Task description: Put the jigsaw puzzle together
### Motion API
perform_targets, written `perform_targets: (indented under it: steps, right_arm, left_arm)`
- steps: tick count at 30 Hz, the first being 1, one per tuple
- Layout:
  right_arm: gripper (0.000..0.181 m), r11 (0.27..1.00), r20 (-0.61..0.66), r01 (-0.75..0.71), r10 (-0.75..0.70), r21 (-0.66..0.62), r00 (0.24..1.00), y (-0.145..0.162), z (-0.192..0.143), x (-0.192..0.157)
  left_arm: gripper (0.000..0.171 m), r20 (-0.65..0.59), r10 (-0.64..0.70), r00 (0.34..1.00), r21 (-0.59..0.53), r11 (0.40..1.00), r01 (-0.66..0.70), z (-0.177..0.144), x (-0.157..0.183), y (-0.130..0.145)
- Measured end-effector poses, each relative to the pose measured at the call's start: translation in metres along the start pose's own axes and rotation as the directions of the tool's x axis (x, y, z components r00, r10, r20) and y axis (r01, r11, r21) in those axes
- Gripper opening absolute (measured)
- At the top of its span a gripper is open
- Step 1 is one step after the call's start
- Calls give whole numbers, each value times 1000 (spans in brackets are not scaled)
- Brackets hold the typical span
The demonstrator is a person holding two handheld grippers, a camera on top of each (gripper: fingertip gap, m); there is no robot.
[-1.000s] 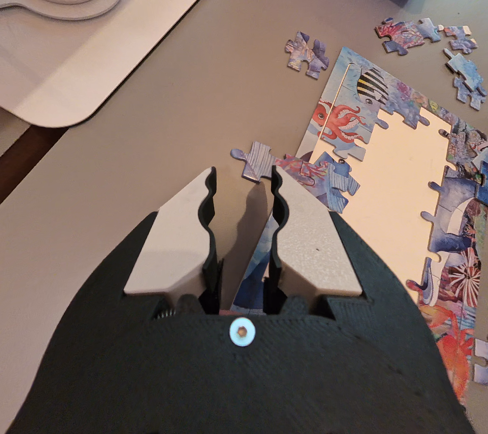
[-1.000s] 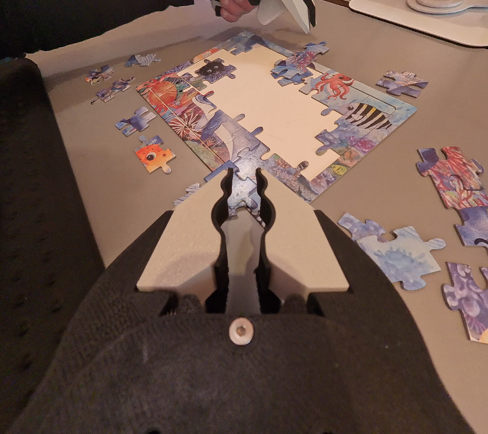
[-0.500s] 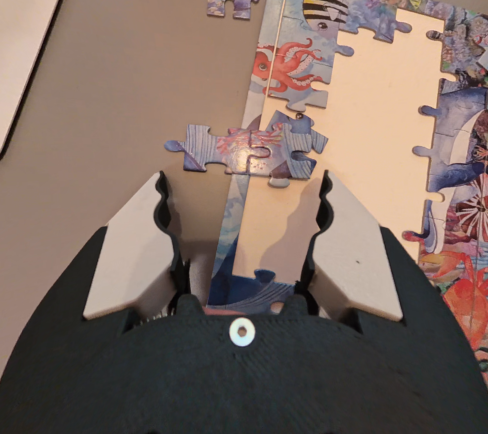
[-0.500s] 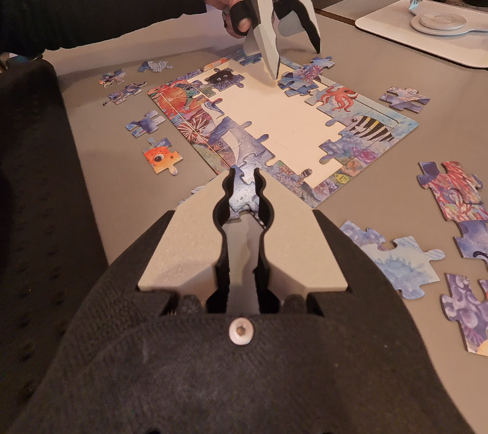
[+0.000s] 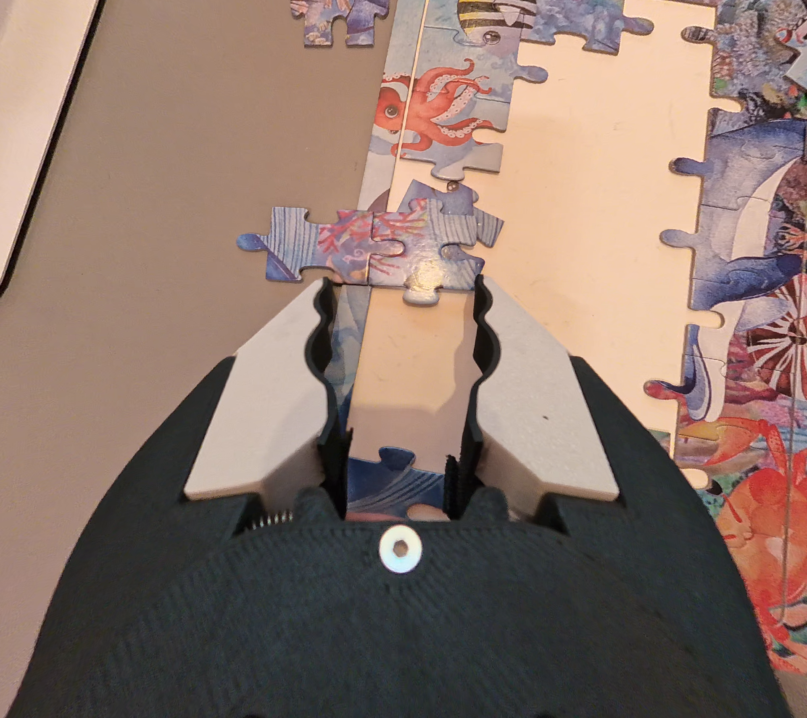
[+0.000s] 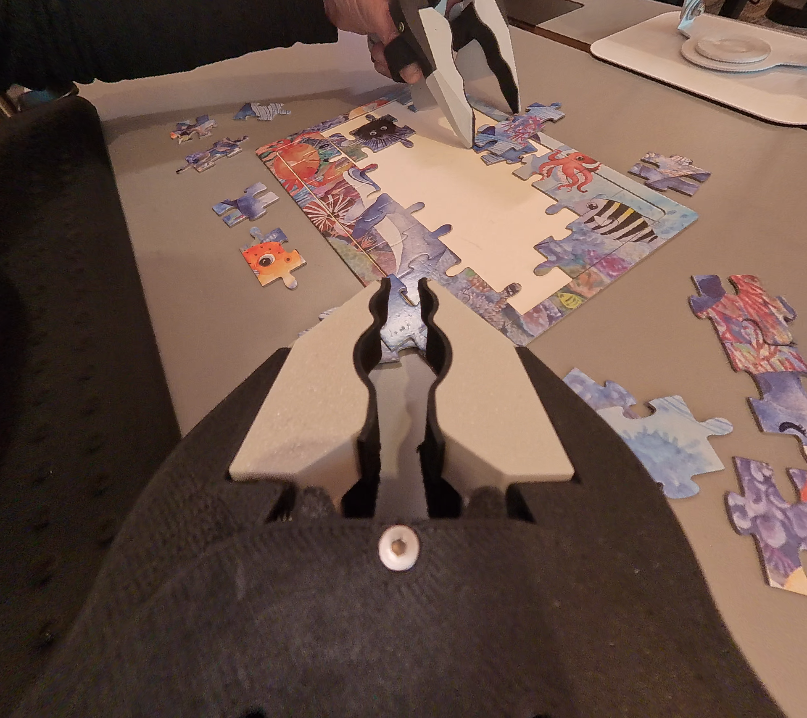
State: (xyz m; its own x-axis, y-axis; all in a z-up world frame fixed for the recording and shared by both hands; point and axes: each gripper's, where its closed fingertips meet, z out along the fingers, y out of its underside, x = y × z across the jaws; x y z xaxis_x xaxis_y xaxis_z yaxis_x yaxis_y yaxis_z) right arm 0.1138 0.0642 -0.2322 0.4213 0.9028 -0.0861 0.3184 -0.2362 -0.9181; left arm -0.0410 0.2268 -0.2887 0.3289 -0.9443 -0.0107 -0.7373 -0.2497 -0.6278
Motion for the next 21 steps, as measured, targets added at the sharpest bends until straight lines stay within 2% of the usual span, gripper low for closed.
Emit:
perform_targets:
  steps: [13,14,15,21]
  right_arm:
    - [12,1000,5,5,-5,1,1000,0,-1,-2]
    - [12,1000,5,7,-7,0,1000,0,-1,-3]
    - [12,1000,5,8,-8,0,1000,0,0,-3]
    - [12,1000,6,10,-10,-2,1000,1,0,-4]
  left_arm:
    - [62,64,58,996,11,998,-59,-5,8,-1]
    - [58,66,56,996,14,998,-57,-6,8,-1]
    - [32,79,50,996,25,998,-52,-7,7,-2]
    - [38,91,67,994,16,998,-68,-10,10,-1]
